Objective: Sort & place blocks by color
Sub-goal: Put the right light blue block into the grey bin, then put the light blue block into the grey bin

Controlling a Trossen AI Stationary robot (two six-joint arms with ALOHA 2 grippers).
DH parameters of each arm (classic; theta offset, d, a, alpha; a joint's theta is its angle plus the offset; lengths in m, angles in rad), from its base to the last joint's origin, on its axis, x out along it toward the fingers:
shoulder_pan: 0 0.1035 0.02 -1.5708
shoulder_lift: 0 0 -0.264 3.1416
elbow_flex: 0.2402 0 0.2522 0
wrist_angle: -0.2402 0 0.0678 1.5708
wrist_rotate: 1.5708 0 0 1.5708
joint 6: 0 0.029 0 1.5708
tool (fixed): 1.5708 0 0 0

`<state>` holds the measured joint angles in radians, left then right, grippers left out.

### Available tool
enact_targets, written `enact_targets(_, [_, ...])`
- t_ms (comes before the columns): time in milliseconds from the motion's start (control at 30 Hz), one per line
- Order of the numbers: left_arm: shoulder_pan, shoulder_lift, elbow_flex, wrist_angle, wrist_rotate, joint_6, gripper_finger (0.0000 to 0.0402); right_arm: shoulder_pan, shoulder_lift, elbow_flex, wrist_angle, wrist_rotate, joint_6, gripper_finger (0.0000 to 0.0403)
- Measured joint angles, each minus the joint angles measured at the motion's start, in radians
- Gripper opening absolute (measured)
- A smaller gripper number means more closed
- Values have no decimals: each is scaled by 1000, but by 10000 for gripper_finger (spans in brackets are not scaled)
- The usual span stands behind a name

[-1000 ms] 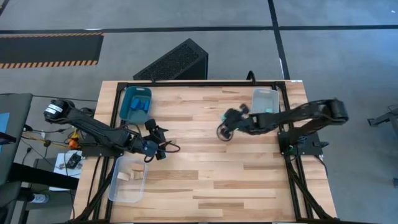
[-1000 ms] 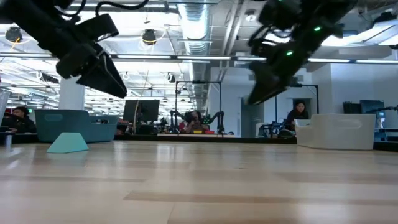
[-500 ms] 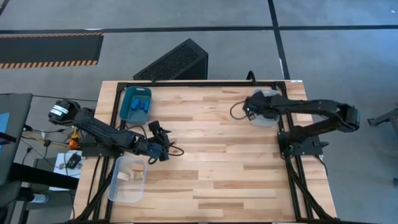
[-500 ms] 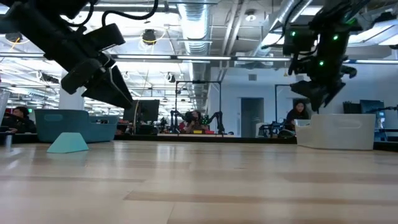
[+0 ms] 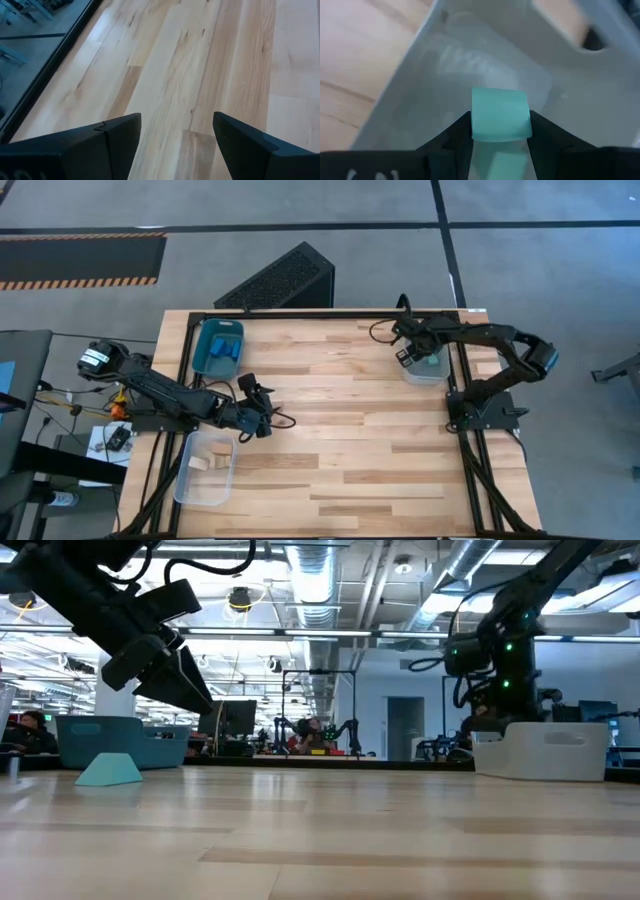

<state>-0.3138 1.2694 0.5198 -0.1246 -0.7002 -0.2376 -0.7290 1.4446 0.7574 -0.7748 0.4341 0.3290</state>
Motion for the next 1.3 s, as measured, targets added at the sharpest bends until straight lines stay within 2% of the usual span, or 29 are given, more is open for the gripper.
enact_targets(300, [0, 0, 0, -21, 0, -28, 238, -30, 45, 0, 33, -3, -27, 208])
enact_targets(567, [0, 0, 0, -21, -3, -28, 238, -25, -35, 0, 29, 15, -39, 238])
enact_targets(667, [-1, 0, 0, -21, -39, -28, 238, 2, -87, 0, 36, 15, -32, 239])
enact_targets(867, [-2, -43, 0, -58, -83, -29, 238, 190, -166, 0, 186, 7, -1, 239])
enact_targets(1133, [-2, -101, -3, -88, -135, -63, 238, 519, -136, 0, 487, 9, 46, 240])
enact_targets(1300, [-2, -101, -94, 111, -128, 23, 238, 665, -43, 0, 771, 9, 37, 240])
